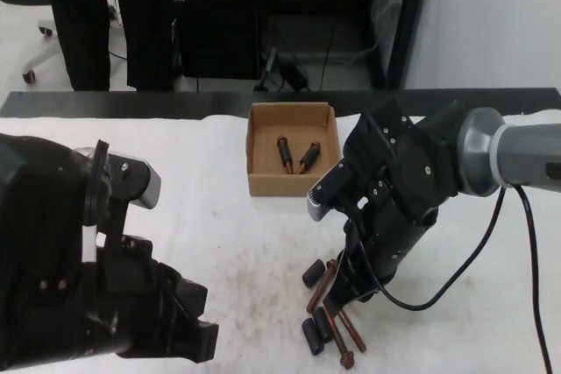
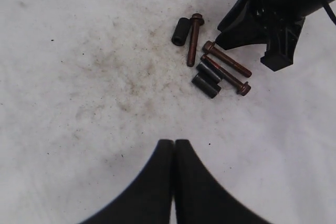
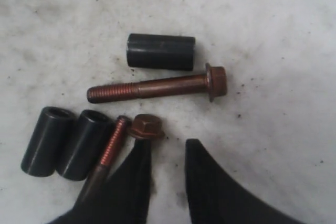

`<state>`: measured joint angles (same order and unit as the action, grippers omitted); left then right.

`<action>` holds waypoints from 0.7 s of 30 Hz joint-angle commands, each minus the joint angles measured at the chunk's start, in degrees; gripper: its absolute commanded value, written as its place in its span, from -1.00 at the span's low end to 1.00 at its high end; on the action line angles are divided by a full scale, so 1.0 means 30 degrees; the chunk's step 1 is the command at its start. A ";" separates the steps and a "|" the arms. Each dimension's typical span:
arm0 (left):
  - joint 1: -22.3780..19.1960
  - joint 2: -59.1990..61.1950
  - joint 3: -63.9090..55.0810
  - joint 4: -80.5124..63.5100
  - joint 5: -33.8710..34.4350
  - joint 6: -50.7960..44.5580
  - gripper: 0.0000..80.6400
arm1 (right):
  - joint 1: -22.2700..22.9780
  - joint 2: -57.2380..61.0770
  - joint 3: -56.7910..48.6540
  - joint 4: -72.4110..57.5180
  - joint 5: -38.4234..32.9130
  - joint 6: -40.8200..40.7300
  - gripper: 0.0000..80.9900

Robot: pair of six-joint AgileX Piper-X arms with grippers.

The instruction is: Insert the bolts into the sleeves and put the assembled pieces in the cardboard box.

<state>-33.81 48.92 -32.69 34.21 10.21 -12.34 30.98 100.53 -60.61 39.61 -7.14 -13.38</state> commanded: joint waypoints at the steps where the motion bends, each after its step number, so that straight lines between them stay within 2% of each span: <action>1: -0.0088 -0.0154 0.0031 -0.0198 -0.0242 0.0263 -0.99 | 0.0054 0.0083 -0.0134 0.0040 0.0271 -0.0282 -0.44; 21: -0.0088 -0.0154 0.0031 -0.1188 -0.0242 0.0266 -0.99 | 0.0162 0.0218 -0.0134 0.0708 -0.0125 -0.0201 -0.44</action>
<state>-33.81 48.92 -32.69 31.87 10.06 -11.62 31.37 101.33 -60.60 41.10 -6.69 -13.68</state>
